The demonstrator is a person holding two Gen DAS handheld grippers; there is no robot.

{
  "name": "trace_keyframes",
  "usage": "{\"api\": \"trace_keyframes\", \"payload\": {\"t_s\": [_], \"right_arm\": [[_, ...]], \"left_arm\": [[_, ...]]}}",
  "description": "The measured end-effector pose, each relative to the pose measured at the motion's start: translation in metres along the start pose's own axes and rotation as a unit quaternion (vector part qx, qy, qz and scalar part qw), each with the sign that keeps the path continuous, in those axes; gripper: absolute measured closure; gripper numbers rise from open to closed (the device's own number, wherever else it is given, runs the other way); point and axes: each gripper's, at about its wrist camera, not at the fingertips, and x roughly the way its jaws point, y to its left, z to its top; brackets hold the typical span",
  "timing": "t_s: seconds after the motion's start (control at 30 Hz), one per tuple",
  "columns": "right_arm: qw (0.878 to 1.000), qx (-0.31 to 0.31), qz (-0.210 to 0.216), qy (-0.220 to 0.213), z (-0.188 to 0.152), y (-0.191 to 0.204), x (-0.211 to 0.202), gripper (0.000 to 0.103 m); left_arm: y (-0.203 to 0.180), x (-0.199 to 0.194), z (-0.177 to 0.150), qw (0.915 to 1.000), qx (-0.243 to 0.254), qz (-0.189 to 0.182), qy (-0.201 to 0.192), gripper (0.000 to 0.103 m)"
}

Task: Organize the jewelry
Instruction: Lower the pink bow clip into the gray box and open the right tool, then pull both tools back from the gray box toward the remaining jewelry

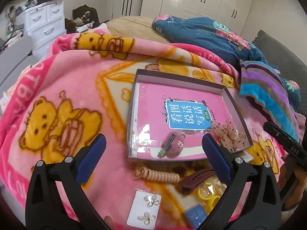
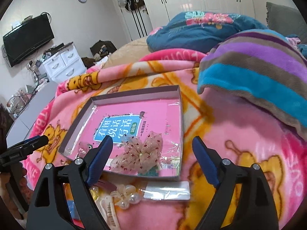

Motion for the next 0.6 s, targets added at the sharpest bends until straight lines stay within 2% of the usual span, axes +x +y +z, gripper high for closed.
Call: {"api": "trace_keyframes", "payload": {"t_s": [0.6], "right_arm": [[0.999, -0.026, 0.029, -0.024, -0.017, 0.017, -0.06, 0.017]], "left_arm": [[0.007, -0.049, -0.019, 0.9997, -0.002, 0.002, -0.026, 0.009]]}}
